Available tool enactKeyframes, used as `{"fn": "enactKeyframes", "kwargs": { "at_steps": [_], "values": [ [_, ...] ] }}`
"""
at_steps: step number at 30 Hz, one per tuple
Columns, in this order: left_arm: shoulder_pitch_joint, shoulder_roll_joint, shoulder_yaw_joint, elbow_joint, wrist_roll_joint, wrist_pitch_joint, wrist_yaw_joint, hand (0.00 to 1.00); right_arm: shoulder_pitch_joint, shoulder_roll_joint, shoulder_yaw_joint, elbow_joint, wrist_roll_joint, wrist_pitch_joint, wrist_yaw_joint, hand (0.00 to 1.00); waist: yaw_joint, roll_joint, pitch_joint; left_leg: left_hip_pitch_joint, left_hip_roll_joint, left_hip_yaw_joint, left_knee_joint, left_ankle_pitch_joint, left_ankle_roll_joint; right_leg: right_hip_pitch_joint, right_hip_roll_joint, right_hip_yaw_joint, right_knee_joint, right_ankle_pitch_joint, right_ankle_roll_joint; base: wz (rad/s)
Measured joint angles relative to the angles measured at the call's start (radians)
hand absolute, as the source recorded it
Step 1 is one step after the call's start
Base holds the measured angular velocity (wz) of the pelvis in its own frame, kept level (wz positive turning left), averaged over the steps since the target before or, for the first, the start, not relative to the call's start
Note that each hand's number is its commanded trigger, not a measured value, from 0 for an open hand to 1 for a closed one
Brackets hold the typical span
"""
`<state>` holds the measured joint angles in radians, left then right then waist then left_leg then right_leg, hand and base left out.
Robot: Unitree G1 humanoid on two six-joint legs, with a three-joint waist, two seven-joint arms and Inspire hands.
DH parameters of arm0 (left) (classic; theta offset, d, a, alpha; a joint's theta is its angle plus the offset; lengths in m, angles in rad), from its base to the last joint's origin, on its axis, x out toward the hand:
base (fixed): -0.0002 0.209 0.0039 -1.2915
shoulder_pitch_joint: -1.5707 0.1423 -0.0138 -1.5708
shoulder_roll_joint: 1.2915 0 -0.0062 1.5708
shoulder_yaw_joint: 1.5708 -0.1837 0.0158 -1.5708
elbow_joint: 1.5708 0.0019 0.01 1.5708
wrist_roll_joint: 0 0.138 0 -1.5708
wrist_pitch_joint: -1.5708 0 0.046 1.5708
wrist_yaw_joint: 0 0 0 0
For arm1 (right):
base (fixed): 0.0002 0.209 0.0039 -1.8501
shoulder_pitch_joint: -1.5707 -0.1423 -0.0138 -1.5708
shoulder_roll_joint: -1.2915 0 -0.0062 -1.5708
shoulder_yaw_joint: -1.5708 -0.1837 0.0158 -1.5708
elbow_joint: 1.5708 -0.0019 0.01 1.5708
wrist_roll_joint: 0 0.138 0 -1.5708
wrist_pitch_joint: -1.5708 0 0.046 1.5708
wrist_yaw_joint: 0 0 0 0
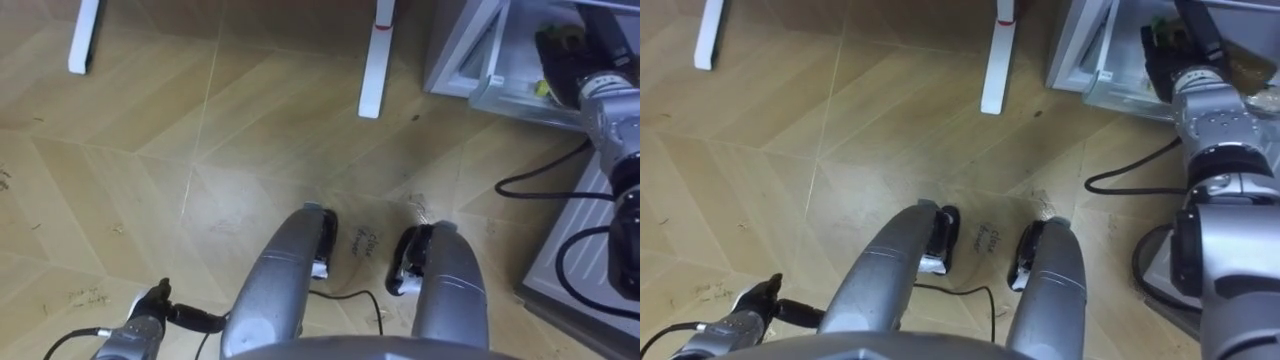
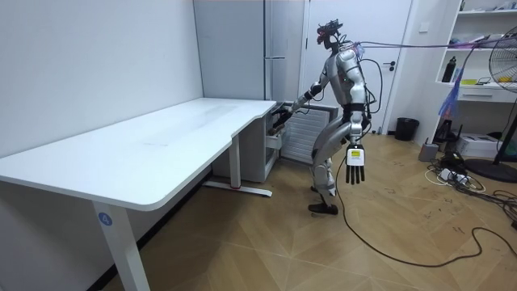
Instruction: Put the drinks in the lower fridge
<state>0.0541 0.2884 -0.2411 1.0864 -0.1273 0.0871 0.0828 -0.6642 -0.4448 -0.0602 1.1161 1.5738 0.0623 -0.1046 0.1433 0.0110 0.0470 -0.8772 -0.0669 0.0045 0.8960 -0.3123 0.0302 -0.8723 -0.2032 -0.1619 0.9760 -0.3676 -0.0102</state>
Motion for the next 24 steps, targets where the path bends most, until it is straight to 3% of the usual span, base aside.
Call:
{"fn": "enactKeyframes", "kwargs": {
  "at_steps": [19, 24],
  "values": [
    [0.004, 0.000, 0.001, 0.002, 0.011, 0.017, -0.008, 0.00, 0.001, -0.002, 0.000, 0.047, -0.010, 0.005, -0.015, 0.00, 0.001, 0.001, 0.0004, 0.052, 0.002, -0.005, -0.036, 0.000, 0.000, 0.056, 0.008, -0.001, -0.045, 0.005, 0.005, 0.00],
    [-0.001, 0.000, 0.004, 0.006, 0.011, 0.017, -0.018, 0.00, 0.012, -0.002, 0.002, 0.051, -0.093, 0.007, -0.008, 0.00, -0.001, 0.002, 0.0001, 0.089, 0.005, -0.005, -0.060, 0.001, 0.001, 0.092, 0.015, -0.003, -0.075, 0.012, 0.011, -0.03]
  ]
}}
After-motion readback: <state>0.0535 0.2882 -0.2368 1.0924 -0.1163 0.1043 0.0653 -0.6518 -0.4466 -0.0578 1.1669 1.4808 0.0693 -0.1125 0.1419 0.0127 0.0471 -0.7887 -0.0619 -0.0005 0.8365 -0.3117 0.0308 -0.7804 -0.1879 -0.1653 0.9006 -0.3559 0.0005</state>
